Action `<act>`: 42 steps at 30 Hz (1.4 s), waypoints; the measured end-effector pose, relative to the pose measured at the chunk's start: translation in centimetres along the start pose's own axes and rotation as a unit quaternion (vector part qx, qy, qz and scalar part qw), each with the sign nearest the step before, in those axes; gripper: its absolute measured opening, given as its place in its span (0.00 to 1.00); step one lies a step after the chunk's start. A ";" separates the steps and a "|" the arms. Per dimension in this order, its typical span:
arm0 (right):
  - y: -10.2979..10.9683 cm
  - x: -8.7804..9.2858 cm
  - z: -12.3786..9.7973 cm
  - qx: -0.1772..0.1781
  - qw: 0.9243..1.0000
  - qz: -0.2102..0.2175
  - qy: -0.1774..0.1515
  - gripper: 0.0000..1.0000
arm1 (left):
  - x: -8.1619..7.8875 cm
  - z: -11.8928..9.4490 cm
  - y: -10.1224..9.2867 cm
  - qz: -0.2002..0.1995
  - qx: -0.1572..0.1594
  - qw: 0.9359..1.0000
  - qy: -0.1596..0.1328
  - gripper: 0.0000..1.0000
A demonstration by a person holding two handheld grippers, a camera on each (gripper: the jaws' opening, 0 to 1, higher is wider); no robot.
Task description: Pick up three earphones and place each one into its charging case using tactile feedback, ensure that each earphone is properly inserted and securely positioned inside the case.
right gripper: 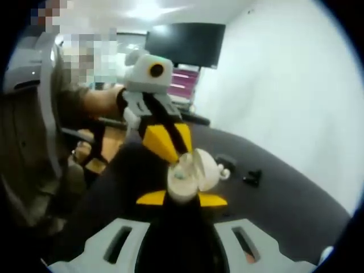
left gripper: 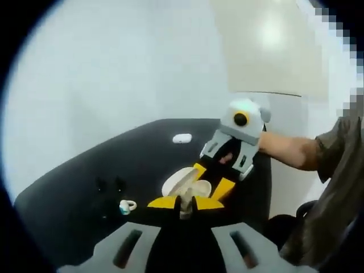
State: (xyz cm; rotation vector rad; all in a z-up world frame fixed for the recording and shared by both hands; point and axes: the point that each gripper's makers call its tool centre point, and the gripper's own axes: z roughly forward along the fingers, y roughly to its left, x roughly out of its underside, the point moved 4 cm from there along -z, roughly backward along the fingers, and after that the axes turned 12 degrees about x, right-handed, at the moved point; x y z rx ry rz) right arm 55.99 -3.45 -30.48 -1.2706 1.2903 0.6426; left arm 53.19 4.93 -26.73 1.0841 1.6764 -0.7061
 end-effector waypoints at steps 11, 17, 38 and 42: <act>0.1 0.0 0.0 0.000 1.000 -0.002 -0.002 0.20 | -0.9 -0.7 0.0 0.020 -0.003 1.000 -0.012 0.04; 0.1 0.0 0.0 0.000 1.000 -0.003 -0.002 0.20 | -2.2 -1.5 0.4 0.003 0.004 0.999 -0.044 0.04; 0.1 -0.1 -0.1 0.001 1.000 -0.005 -0.003 0.20 | -5.6 4.4 6.1 -0.045 0.017 0.997 -0.053 0.04; 0.1 -0.1 -0.1 0.002 1.000 -0.005 -0.003 0.20 | -4.5 5.8 6.0 -0.068 0.037 0.996 -0.041 0.04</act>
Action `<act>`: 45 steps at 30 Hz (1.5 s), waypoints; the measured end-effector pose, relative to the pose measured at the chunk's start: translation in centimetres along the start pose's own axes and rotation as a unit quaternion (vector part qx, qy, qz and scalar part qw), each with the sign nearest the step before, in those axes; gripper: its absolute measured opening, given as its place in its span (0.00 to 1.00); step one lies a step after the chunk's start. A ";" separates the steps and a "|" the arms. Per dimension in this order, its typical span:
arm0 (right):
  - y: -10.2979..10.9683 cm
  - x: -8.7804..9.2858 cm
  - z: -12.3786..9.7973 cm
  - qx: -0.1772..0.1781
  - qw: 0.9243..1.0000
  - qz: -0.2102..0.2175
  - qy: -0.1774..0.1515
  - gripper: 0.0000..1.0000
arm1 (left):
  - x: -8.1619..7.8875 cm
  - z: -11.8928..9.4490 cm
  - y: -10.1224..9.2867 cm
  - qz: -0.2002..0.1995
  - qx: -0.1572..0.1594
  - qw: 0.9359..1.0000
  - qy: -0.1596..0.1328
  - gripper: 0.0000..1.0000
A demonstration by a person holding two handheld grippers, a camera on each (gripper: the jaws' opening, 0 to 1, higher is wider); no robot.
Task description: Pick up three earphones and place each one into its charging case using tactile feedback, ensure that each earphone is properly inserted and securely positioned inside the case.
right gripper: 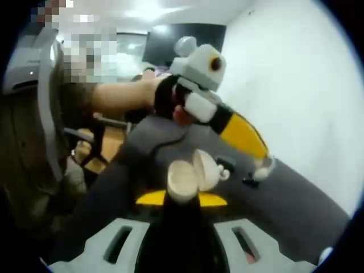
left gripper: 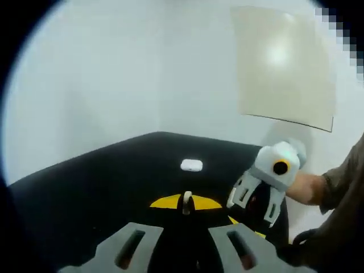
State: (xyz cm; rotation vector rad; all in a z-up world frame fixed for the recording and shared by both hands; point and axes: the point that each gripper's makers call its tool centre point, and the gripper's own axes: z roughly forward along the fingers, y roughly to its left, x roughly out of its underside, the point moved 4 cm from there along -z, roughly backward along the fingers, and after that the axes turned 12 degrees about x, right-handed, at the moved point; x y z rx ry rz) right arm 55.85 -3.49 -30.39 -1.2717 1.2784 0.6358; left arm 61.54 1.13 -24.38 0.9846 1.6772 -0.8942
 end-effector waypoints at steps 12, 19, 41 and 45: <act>0.0 0.0 0.0 0.001 1.000 -0.001 -0.001 0.20 | 0.1 1.8 1.0 -0.019 -0.009 1.000 0.013 0.11; 0.0 0.0 0.0 0.001 1.000 -0.002 0.000 0.20 | -0.2 -1.6 2.2 -0.014 -0.042 0.999 -0.005 0.11; 0.0 0.1 0.0 -0.001 1.000 0.000 0.000 0.20 | 5.9 -6.0 3.5 0.103 -0.069 0.971 0.202 0.14; 0.0 0.1 0.0 -0.001 1.000 -0.001 -0.001 0.20 | 6.3 -5.6 3.3 0.101 -0.066 0.972 0.202 0.13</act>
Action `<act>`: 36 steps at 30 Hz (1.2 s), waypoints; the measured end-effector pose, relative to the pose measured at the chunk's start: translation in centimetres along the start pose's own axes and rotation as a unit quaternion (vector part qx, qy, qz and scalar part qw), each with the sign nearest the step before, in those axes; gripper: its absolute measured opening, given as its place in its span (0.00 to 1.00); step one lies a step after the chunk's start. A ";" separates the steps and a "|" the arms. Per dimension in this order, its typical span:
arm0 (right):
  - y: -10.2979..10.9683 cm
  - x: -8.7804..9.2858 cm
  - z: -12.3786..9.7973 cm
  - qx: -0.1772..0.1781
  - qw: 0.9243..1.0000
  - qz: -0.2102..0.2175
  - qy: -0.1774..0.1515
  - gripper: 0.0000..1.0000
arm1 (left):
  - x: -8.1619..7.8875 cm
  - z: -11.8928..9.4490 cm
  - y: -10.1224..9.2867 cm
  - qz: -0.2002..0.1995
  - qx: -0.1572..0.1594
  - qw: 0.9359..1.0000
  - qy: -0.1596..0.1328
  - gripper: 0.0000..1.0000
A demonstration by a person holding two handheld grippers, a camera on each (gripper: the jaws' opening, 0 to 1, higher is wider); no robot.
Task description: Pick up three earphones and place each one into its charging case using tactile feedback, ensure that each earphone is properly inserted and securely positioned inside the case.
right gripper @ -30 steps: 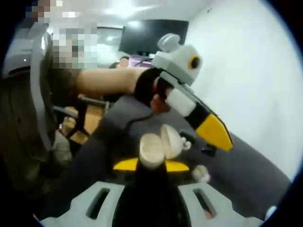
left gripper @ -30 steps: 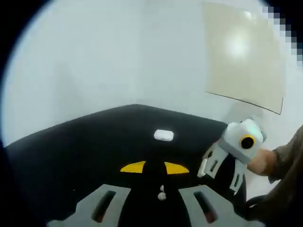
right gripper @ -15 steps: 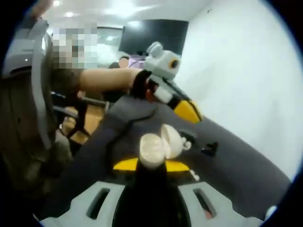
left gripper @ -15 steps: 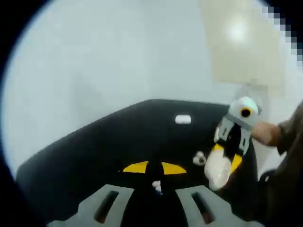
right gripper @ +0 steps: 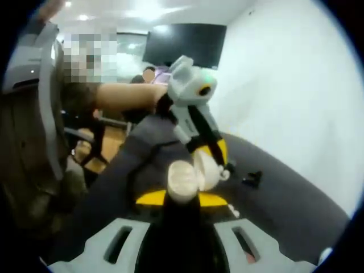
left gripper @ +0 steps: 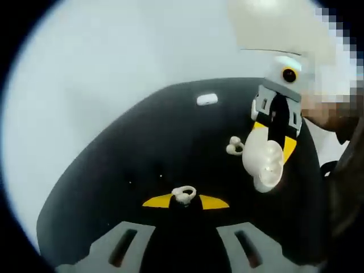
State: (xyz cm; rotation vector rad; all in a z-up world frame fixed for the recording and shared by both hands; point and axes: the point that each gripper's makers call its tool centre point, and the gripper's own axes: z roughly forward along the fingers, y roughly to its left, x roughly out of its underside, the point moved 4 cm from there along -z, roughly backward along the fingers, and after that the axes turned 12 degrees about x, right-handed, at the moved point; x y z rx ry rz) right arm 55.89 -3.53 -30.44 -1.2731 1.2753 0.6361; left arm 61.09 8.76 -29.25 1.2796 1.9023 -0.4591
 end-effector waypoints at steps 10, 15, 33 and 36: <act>0.0 0.0 0.0 0.000 1.000 0.000 0.000 0.20 | -0.1 -1.3 -0.3 -0.035 -0.034 0.998 -0.030 0.08; 0.0 0.0 0.0 0.000 1.000 0.000 0.000 0.20 | 0.1 -4.0 -1.6 -0.078 -0.042 0.993 -0.078 0.04; -0.1 0.0 0.0 0.001 1.000 -0.003 0.000 0.20 | 3.1 -5.6 -1.6 -0.081 -0.060 0.989 -0.107 0.10; -0.1 0.0 0.0 0.001 1.000 -0.002 0.000 0.20 | 3.5 -4.5 -1.0 -0.103 -0.039 0.989 -0.101 0.11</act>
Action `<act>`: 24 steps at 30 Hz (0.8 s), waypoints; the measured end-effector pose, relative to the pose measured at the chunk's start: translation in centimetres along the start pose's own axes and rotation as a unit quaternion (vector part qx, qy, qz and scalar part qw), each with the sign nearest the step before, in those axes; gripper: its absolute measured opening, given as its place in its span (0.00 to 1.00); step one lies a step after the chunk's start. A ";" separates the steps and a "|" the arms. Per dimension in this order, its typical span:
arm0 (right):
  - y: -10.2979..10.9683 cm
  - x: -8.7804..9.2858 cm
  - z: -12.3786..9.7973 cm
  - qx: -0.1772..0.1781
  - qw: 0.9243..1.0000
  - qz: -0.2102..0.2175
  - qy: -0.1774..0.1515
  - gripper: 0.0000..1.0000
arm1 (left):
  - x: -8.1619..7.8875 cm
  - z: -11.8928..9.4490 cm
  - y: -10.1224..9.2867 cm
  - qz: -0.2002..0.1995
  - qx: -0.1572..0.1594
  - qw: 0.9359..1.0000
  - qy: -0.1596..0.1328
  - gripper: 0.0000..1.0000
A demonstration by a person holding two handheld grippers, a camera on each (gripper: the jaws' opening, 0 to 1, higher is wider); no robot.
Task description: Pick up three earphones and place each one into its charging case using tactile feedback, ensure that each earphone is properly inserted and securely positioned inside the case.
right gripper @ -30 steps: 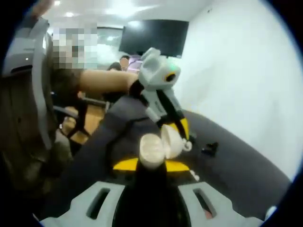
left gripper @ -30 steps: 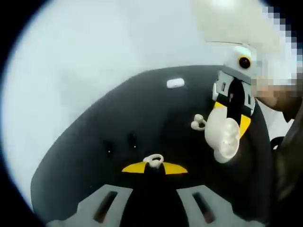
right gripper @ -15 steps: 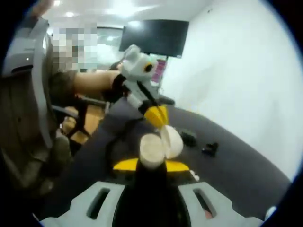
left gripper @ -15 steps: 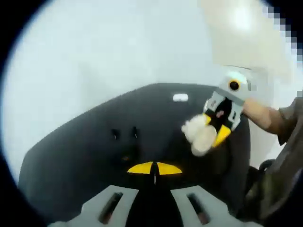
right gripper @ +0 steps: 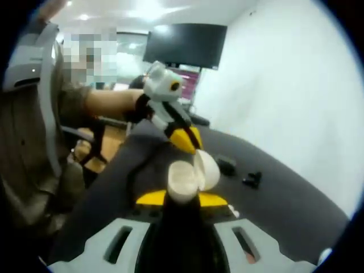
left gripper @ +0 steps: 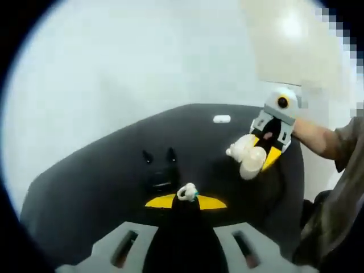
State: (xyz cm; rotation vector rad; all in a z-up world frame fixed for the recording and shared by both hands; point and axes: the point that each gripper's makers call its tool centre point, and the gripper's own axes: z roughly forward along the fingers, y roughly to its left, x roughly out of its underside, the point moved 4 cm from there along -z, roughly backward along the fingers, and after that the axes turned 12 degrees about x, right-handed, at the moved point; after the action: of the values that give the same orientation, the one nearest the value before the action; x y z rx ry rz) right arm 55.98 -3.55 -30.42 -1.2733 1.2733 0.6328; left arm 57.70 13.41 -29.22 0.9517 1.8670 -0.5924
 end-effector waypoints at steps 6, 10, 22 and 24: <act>0.0 0.0 0.0 -0.001 1.000 0.000 -0.001 0.20 | 0.4 1.0 -1.3 -0.009 0.036 0.999 0.005 0.14; 0.0 0.0 0.0 -0.001 1.000 -0.001 -0.001 0.20 | 0.1 0.9 -2.9 -0.001 0.069 0.998 0.000 0.12; 0.0 0.0 0.0 0.000 1.000 -0.002 -0.001 0.20 | 0.5 1.0 0.8 0.010 0.064 0.998 0.016 0.16; 0.1 0.0 0.0 0.000 1.000 -0.002 -0.001 0.20 | 0.4 1.4 -0.4 0.003 0.111 0.994 0.003 0.18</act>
State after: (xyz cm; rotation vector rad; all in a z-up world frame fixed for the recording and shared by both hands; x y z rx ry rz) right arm 55.92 -3.50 -30.43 -1.2748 1.2684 0.6320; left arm 58.02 12.29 -30.20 1.1032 1.8296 -0.8059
